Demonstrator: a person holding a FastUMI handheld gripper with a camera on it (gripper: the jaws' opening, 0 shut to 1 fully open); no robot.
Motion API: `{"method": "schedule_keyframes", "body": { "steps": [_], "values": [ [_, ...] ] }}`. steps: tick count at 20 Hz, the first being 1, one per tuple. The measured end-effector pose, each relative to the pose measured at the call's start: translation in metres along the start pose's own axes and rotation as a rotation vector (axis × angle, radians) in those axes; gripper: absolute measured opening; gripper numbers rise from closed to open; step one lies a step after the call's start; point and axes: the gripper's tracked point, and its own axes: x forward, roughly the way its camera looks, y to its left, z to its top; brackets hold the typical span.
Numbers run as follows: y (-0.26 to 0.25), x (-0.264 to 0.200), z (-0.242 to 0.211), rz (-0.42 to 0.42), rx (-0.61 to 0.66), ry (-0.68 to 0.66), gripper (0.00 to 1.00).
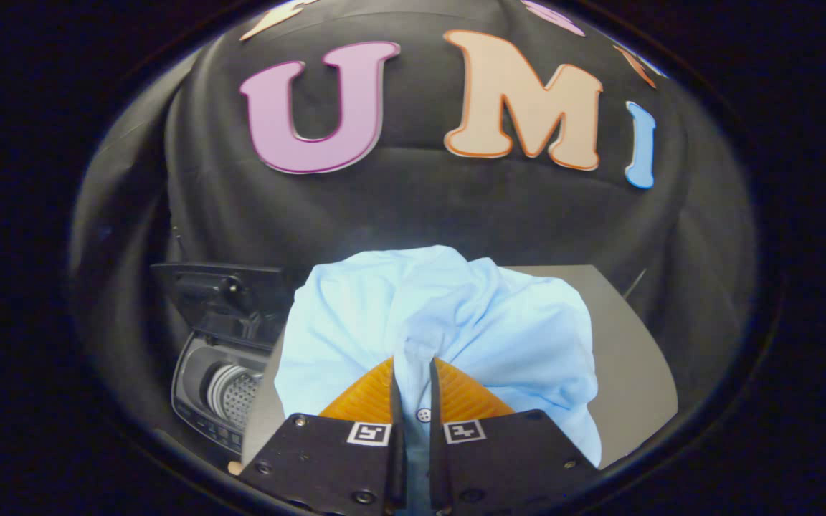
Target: Put the clothes into the washing machine and then close the washing machine lid.
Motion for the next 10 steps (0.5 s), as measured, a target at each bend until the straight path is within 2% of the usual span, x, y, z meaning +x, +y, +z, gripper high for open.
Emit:
{"method": "schedule_keyframes", "body": {
  "steps": [2,5,7,10],
  "values": [
    [0.045,-0.005,-0.001,0.078,-0.014,-0.003,0.13],
    [0.131,-0.015,-0.003,0.241,-0.015,0.002,0.13],
    [0.173,-0.012,0.000,0.291,-0.039,-0.014,0.13],
    [0.219,-0.003,-0.003,0.318,-0.099,-0.017,0.12]
  ]
}}
